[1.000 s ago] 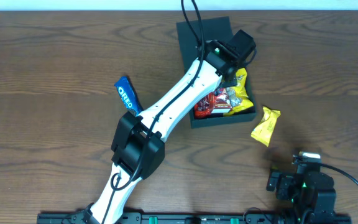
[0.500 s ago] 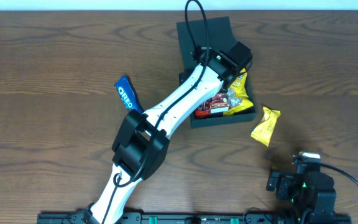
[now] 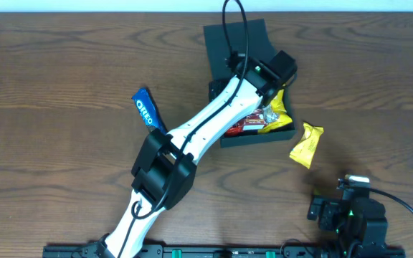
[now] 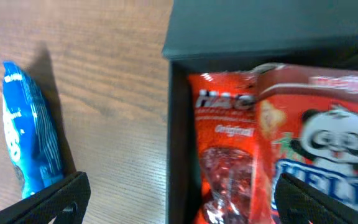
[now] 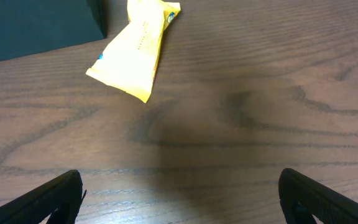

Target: Pack container

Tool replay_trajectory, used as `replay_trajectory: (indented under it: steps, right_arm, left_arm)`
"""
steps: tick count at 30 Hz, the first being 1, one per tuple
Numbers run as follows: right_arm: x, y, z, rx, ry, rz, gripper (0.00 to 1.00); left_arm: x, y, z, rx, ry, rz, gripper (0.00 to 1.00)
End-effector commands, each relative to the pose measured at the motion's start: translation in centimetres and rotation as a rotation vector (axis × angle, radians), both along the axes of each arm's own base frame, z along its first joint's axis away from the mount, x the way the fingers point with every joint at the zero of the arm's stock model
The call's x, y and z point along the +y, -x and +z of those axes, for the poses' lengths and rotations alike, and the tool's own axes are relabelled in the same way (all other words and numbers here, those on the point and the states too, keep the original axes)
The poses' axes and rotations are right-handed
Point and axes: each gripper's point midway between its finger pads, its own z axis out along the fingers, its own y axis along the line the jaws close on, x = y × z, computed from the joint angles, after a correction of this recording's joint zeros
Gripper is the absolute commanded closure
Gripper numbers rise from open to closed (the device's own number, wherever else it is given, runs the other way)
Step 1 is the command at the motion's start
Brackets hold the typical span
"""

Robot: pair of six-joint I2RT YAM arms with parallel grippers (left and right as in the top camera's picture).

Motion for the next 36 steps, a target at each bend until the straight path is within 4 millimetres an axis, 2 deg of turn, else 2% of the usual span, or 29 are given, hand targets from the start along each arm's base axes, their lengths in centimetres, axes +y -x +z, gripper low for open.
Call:
replay_trajectory:
  steps: [1,4,9,10,12,13,17,22,25,29,32,36]
  right_arm:
    - [-0.1,0.1,-0.2,0.005,0.004,-0.004,0.01]
    - [-0.1,0.1,-0.2,0.005,0.004,-0.004,0.01]
    - [-0.1,0.1,-0.2,0.005,0.004,-0.004,0.01]
    - [-0.1,0.1,-0.2,0.005,0.004,-0.004,0.01]
    - [-0.1,0.1,-0.2,0.005,0.004,-0.004,0.01]
    - [-0.1,0.1,-0.2,0.005,0.004,-0.004,0.01]
    - [-0.1,0.1,-0.2,0.005,0.004,-0.004,0.01]
    - [-0.1,0.1,-0.2,0.005,0.004,-0.004,0.01]
    - [-0.1,0.1,-0.2,0.005,0.004,-0.004,0.01]
    - [-0.1,0.1,-0.2,0.005,0.004,-0.004,0.01]
    - [-0.1,0.1,-0.2,0.005,0.004,-0.004,0.01]
    - [-0.1,0.1,-0.2,0.005,0.004,-0.004,0.01]
  left_arm:
    - [-1.2,-0.4,4.4,-0.079,0.019,-0.083,0.04]
    - [-2.6,0.6,6.1,-0.065,0.118,-0.113,0.04]
    - [-7.1,3.6,6.3,0.12,0.408,-0.213,0.04]
    - [-8.1,4.1,6.4,0.158,0.468,-0.237,0.0]
    - [-10.2,5.2,6.9,0.23,0.588,-0.329,0.75]
    - [-10.9,5.6,7.2,0.26,0.636,-0.368,0.93]
    - [-11.8,6.7,7.9,0.349,0.746,-0.439,0.94]
    - [-13.2,9.0,9.0,0.466,0.921,-0.693,0.94]
    - [-13.6,9.8,9.2,0.516,1.024,-0.782,0.94]
    - [-12.8,9.8,8.1,0.503,1.042,-0.795,0.94]
    - [-11.9,9.8,8.1,0.437,1.06,-0.819,0.94]
    - [-10.5,8.7,7.3,0.366,1.104,-0.77,0.94]
